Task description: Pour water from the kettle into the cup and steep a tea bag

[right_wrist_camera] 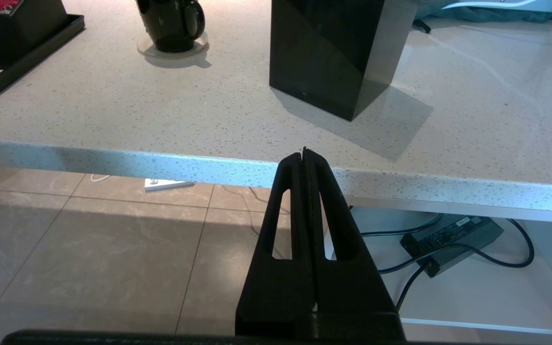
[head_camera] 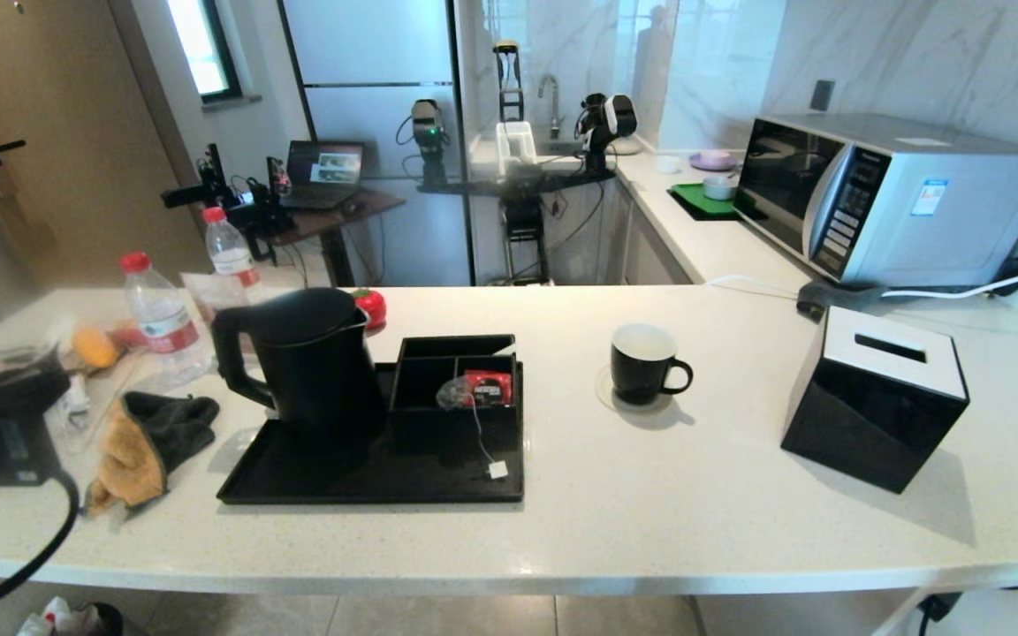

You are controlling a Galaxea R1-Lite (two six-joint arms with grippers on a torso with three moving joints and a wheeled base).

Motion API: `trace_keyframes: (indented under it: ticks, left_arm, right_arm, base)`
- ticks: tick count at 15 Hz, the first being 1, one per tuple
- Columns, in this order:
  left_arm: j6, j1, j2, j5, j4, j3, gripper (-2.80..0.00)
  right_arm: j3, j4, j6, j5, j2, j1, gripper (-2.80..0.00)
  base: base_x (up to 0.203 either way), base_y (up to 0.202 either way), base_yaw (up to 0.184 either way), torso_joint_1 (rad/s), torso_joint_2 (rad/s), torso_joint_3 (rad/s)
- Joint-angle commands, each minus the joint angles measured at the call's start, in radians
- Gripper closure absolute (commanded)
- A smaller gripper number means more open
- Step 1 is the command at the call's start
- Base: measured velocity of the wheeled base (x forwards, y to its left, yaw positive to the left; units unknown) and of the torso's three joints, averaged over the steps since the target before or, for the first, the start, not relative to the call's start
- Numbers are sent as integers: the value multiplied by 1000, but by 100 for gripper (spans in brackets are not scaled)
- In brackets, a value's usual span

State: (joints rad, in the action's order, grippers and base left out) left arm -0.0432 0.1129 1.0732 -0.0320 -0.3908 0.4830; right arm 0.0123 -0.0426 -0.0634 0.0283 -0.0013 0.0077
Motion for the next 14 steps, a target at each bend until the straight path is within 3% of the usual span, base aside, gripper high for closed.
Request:
trace_keyframes:
  ticks: [1,3,4,11,14]
  left_arm:
    - [-2,35,218,-2,-121,2,0]
    - [-6,53,354,-3,-286,-20,0]
    - [-8,57,423,-3,-382,-41,-280]
    - [-8,61,898,0,-1098,-149,-280]
    - [-7,59,985,3,-1178,-147,-280]
  right_arm:
    - [0,0,-1,1,1,0,0]
    - [0,0,-1,1,1,0,0]
    - [0,0,-1,1,1,1,0]
    - [0,0,-2,1,1,0,0]
    - [0,0,-1,1,1,0,0]
  base:
    - [0,0,0,0,0,0]
    - [0,0,0,0,0,0]
    - [0,0,0,0,0,0]
    - [0,0,0,0,0,0]
    - [0,0,0,0,0,0]
